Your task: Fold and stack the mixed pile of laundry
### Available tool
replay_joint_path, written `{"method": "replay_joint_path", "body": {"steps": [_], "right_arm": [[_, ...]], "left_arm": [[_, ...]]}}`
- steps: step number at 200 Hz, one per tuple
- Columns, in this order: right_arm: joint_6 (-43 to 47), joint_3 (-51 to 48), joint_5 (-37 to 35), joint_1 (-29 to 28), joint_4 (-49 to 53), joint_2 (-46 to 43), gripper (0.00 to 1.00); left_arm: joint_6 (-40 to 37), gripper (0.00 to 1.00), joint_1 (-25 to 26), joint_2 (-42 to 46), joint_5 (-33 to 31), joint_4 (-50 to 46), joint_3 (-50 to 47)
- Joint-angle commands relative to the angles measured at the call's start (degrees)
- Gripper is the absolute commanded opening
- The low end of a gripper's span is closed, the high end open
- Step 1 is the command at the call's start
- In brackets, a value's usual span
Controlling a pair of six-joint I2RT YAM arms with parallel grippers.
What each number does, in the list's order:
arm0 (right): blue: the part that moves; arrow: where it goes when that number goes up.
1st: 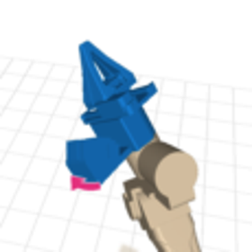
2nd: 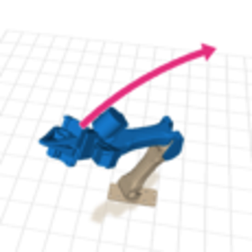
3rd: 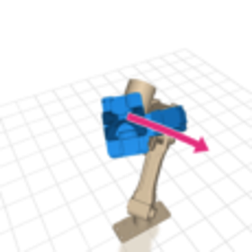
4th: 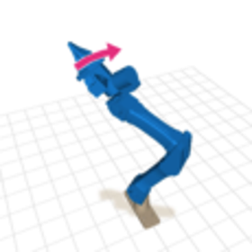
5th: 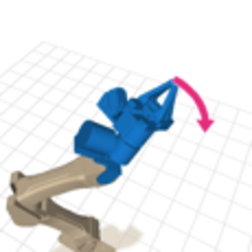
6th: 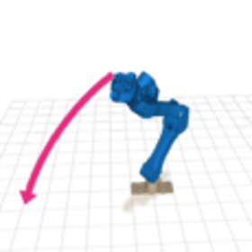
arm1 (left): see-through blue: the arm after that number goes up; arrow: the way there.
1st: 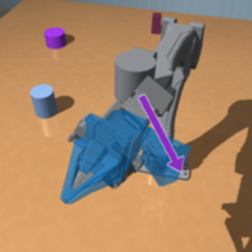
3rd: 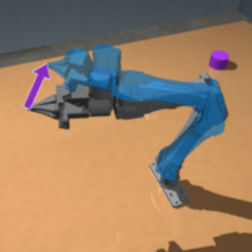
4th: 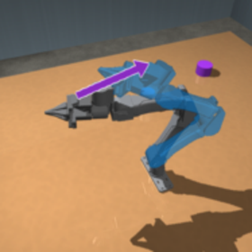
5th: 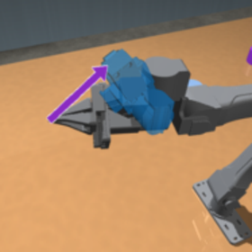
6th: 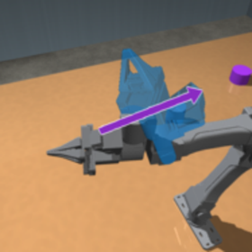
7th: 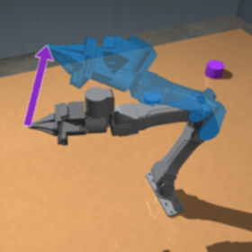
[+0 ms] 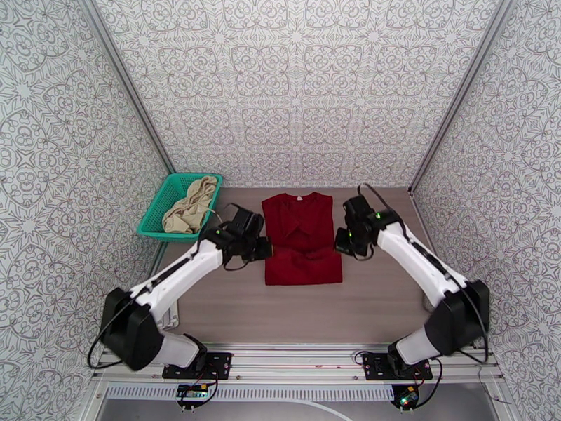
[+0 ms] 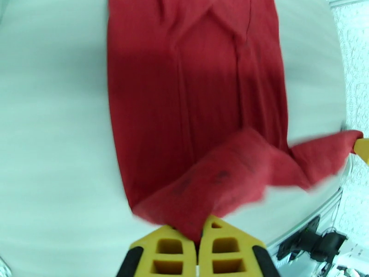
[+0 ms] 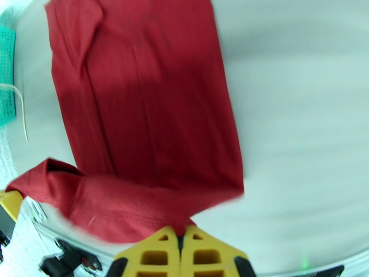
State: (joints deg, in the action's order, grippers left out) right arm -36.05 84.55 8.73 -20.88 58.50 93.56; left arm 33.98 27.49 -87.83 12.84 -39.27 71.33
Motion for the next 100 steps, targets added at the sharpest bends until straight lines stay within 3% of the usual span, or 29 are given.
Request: {"method": "replay_joint_path", "body": {"steps": [1,52,100], "right_arm": [[3.0,6.9,1.3,1.9,-3.5,6.0,0.00],[4.7,14.1,7.0,5.2,-8.2,18.9,0.00],[6.2,15.6,11.2,7.6,-13.7,26.0,0.00]], "left_arm": [[-3.9,0.00,-2.6,-5.2,3.5,5.5,4.3],[-4.4,0.00,-5.6,-17.8,5.5,9.5,11.5],[-4.3,0.00,-8.3,-24.1,4.9,12.3,12.3]]}}
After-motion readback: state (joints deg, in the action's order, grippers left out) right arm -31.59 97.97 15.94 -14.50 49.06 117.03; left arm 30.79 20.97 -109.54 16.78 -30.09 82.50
